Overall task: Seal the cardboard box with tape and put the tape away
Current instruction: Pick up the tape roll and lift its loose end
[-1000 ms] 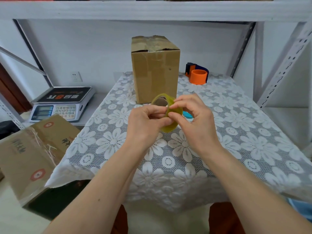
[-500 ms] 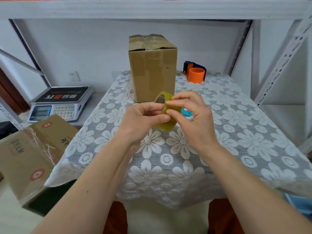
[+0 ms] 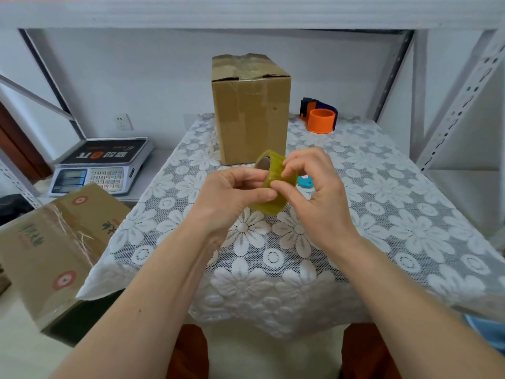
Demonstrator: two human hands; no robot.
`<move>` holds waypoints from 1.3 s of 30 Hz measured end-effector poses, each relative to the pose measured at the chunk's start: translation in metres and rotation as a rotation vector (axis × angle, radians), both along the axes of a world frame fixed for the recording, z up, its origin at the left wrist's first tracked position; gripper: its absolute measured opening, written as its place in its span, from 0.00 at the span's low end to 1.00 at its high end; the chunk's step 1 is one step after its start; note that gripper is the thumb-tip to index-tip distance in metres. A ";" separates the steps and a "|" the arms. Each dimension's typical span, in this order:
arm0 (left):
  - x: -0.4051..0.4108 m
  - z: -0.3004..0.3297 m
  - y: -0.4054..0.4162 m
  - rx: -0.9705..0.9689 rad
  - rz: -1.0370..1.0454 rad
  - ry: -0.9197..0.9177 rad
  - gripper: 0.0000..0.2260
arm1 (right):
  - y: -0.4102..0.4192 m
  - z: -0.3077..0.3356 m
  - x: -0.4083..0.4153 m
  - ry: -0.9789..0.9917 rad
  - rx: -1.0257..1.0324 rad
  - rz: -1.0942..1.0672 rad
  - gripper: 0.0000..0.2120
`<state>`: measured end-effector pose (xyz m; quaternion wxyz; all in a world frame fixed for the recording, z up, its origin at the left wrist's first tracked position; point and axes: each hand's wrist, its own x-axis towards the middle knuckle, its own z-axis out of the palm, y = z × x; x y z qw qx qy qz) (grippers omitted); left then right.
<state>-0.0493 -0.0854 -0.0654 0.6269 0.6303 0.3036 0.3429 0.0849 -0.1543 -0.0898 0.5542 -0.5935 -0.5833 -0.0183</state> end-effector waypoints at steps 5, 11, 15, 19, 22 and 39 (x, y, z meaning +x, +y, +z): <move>0.000 0.000 0.001 -0.012 0.011 -0.003 0.12 | 0.002 -0.005 -0.001 -0.102 0.099 -0.026 0.08; 0.000 -0.004 0.000 0.087 0.053 0.045 0.12 | 0.000 -0.004 -0.001 -0.029 0.050 0.014 0.05; 0.001 -0.005 0.000 0.110 0.065 0.061 0.12 | 0.001 -0.005 -0.001 0.002 0.022 0.024 0.03; 0.000 -0.007 0.001 0.101 0.068 0.082 0.11 | 0.002 -0.006 -0.001 0.009 -0.009 0.032 0.02; -0.001 -0.007 0.000 0.090 0.043 0.078 0.11 | 0.000 -0.003 0.001 0.038 -0.039 0.057 0.02; 0.003 -0.008 0.000 0.065 -0.004 0.056 0.11 | -0.003 0.000 0.004 0.120 -0.077 0.089 0.03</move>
